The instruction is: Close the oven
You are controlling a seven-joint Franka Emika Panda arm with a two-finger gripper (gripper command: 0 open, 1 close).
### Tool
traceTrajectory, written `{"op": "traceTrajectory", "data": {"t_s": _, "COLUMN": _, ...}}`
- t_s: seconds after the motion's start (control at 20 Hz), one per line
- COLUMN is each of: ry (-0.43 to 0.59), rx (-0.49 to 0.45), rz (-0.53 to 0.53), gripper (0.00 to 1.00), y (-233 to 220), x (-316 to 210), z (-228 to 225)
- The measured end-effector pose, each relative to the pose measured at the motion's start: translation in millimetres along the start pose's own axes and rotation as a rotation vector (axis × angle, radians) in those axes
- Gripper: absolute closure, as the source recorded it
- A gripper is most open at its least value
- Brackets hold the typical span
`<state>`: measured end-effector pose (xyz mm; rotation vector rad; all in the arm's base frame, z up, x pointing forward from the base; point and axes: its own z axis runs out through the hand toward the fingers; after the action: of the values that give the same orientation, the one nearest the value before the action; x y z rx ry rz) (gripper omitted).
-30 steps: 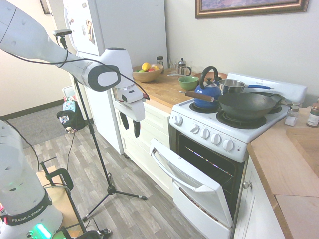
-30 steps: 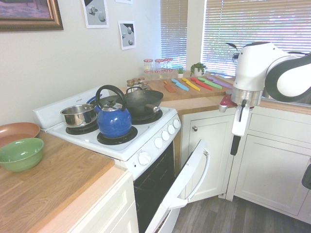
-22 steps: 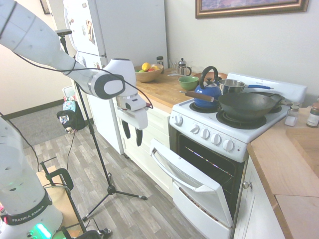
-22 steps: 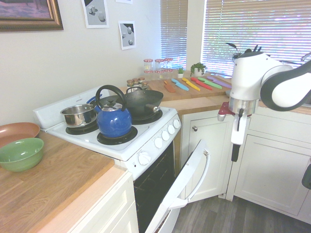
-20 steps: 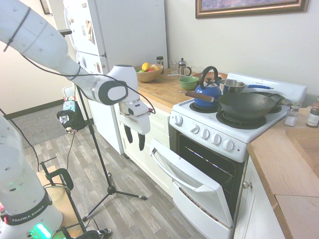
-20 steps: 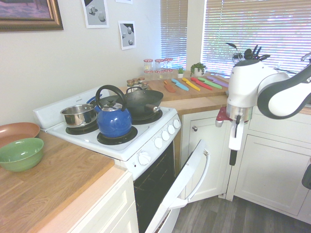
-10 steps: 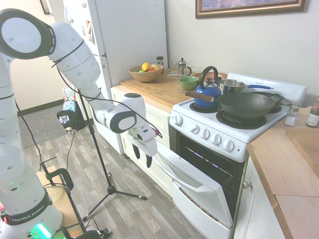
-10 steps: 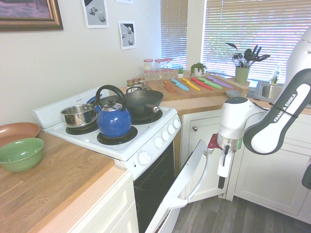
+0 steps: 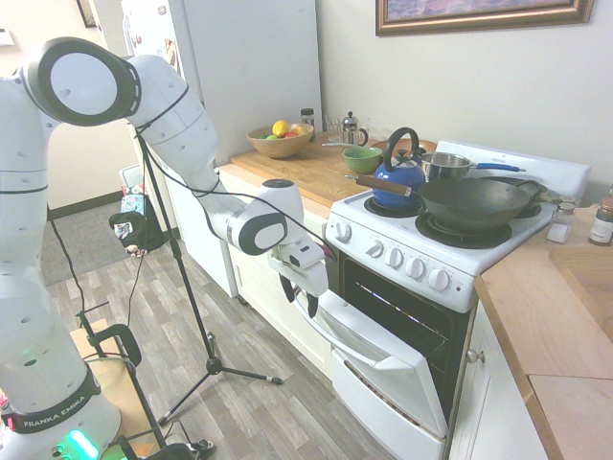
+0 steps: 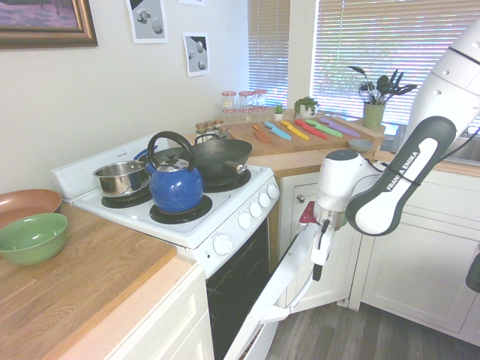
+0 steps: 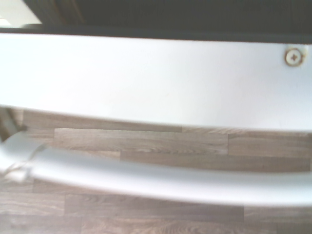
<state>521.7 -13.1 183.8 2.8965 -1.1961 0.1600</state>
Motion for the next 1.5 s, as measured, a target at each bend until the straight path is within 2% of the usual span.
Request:
{"op": "traceTrajectory", "data": {"t_s": 0.75, "ry": -0.003, "rx": 0.001, "rz": 0.024, "gripper": 0.0, "y": -19, "x": 48, "z": 74}}
{"op": "traceTrajectory", "data": {"t_s": 1.5, "ry": 0.028, "rx": -0.013, "rz": -0.009, "gripper": 0.0, "y": -54, "x": 79, "z": 45}}
